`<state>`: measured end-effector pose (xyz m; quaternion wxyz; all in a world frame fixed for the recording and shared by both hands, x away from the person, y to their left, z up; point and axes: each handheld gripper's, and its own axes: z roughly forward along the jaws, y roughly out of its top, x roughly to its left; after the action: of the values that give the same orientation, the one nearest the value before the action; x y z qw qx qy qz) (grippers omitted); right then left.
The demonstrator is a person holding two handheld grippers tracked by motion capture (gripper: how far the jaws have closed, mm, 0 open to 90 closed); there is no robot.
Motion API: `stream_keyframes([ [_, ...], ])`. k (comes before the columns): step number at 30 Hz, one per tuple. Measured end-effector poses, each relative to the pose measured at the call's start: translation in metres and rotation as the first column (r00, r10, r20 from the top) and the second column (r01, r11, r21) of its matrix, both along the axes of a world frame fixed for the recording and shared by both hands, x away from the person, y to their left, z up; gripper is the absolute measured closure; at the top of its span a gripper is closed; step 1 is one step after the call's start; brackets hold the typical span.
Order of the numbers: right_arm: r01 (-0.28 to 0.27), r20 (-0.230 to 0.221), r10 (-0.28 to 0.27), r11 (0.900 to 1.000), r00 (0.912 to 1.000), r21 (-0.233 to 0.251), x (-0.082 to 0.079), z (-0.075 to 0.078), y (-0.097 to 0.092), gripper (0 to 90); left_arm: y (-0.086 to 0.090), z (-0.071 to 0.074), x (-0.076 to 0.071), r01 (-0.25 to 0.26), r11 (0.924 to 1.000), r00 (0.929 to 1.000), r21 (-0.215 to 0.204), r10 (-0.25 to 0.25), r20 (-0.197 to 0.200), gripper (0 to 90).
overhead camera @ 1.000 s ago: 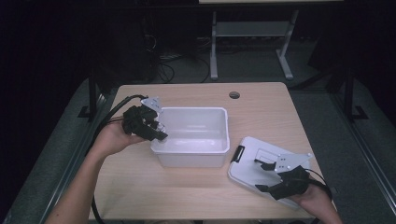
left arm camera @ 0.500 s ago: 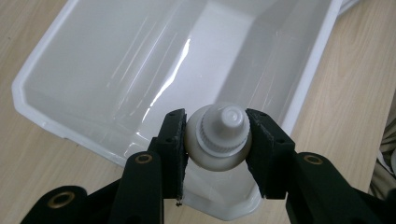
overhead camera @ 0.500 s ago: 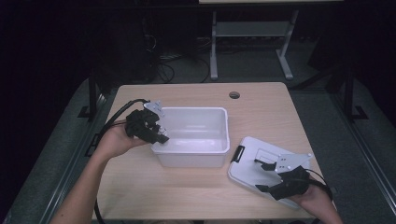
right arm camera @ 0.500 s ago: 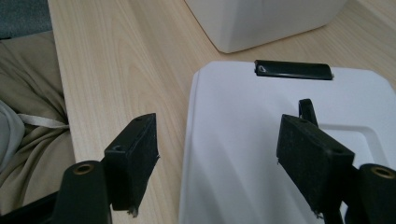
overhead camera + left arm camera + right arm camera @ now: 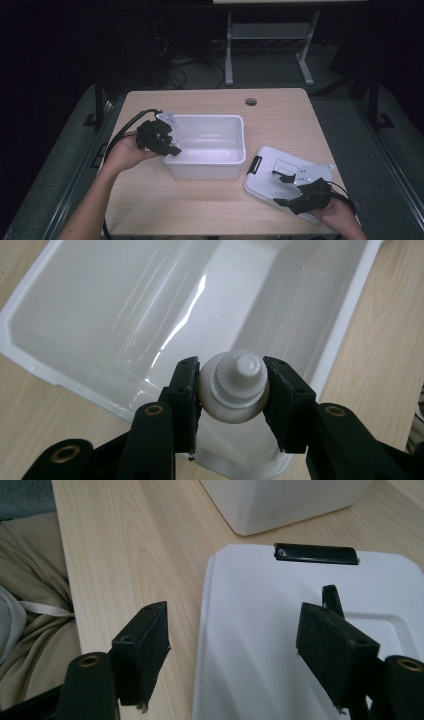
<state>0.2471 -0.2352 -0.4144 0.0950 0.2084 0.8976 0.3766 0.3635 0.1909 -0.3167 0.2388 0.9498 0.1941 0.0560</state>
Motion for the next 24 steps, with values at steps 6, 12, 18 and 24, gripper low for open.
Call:
stream_keyframes([
  [6, -0.002, 0.000, 0.002, 1.0000, 1.0000, -0.003, 0.000, 0.000, 0.000, 28.6, 0.001, -0.006, 0.002, -0.009, 0.9999, 0.9999, -0.004, 0.009, -0.006, 59.8],
  [12, 0.000, 0.003, 0.000, 1.0000, 1.0000, 0.000, 0.000, 0.000, -0.001, 28.6, 0.002, -0.011, 0.003, -0.016, 0.9999, 0.9998, -0.002, 0.016, -0.010, 59.8],
  [18, -0.003, -0.002, 0.003, 1.0000, 1.0000, -0.002, 0.000, 0.000, 0.000, 28.6, 0.001, -0.015, 0.004, -0.019, 0.9998, 0.9997, 0.006, 0.020, -0.015, 59.8],
  [24, -0.002, -0.001, 0.002, 1.0000, 1.0000, -0.002, -0.001, 0.000, -0.001, 28.6, -0.002, -0.016, 0.005, -0.017, 0.9998, 0.9998, 0.014, 0.017, -0.013, 59.8],
])
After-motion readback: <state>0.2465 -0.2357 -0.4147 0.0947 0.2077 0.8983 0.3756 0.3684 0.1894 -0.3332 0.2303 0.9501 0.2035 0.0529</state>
